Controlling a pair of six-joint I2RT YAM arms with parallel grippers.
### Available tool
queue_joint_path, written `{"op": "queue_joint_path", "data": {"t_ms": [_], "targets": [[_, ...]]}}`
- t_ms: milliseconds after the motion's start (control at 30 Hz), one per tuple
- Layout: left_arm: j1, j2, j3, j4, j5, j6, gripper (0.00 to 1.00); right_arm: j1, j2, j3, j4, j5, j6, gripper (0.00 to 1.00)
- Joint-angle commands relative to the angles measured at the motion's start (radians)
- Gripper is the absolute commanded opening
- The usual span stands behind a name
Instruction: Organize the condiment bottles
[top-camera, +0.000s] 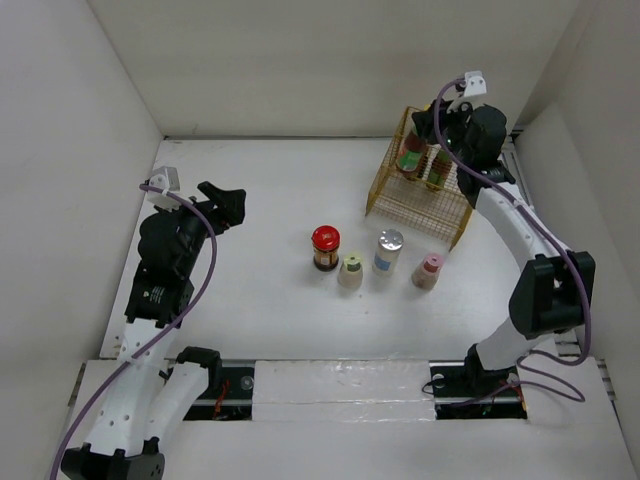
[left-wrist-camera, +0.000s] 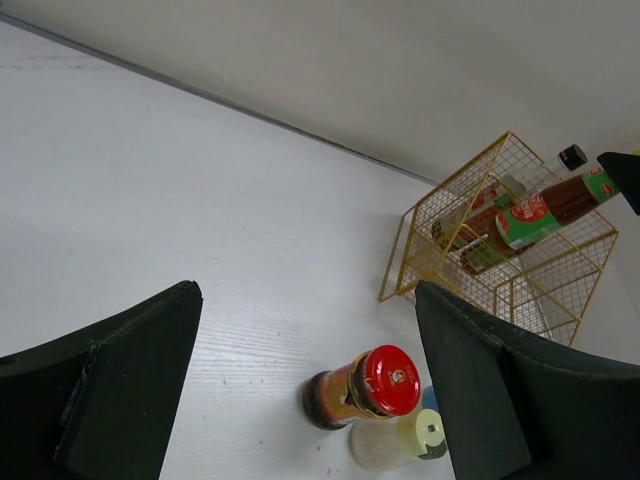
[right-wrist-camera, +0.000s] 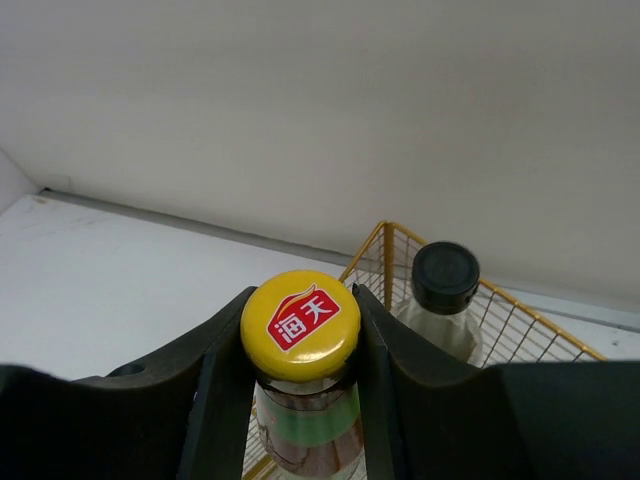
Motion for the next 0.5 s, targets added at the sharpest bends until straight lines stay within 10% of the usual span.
{"op": "queue_joint_path", "data": {"t_ms": [0, 467], "targets": [[0.004, -0.003, 0.010, 0.057, 0.015, 0.014, 0.83, -0.002, -0.005, 0.122, 0.130, 0.051, -0.039, 0.07], [0.004, -0.003, 0.010, 0.057, 0.015, 0.014, 0.83, 0.054, 0.088, -0.034, 0.246, 0.188, -0.076, 0.08]]}}
